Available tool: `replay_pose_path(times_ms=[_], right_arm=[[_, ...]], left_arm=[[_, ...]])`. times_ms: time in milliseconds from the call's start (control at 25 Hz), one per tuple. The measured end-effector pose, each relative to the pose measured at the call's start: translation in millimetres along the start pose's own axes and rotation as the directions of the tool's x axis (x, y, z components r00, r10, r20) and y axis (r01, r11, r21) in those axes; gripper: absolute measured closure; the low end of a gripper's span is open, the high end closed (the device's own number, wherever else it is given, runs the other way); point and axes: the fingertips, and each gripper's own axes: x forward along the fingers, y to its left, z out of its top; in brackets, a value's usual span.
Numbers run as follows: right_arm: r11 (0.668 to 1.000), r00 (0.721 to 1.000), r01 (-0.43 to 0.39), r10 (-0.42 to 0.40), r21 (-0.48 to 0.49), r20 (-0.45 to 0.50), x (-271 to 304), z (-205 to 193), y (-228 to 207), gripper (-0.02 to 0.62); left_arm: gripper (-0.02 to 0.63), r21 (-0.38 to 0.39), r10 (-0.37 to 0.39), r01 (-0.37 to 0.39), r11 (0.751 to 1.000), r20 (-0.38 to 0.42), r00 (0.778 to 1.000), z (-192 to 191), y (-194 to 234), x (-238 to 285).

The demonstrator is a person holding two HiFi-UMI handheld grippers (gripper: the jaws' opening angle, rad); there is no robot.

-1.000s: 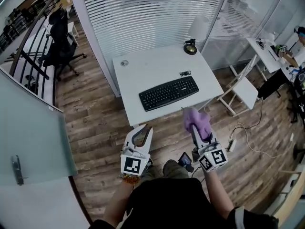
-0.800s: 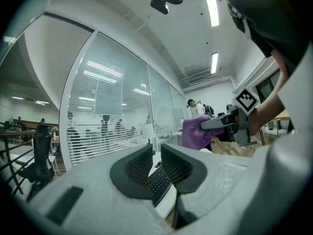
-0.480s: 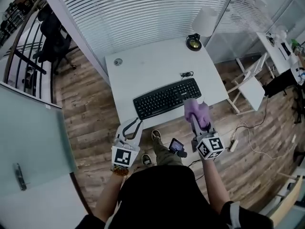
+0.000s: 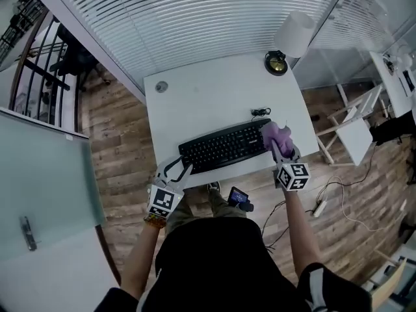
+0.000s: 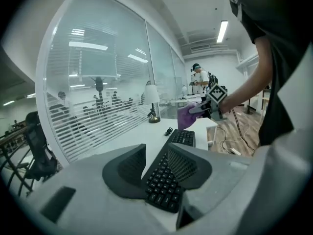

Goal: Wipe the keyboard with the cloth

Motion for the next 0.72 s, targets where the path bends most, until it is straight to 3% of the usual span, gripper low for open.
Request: replay_pose_path(times_ms=[200, 360, 600, 720], right_arm=[[0.997, 0.996, 0.035, -0.040, -0.062, -0.074, 35, -16, -46, 0.469], [0.993, 0.990, 0.076, -0.086, -0.095, -0.111, 51, -22, -67, 0.469], [0.975, 0.969, 0.088, -0.132, -0.204, -0.210, 69, -44, -79, 0.469], [0.970, 0.948, 0.058, -0.128, -0.238, -0.292, 84, -71, -75, 0.469]], left_arm=[[0.357, -0.058, -0.098, 0.092, 0.994, -0.096, 0.991, -64, 4, 25], [0.261, -0.044, -0.214, 0.210, 0.977, -0.157, 0.964, -108, 1, 30], [0.222, -0.062, -0.304, 0.298, 0.953, -0.268, 0.914, -167, -9, 34], [0.208, -0.030, -0.312, 0.320, 0.947, -0.320, 0.894, -192, -9, 35]])
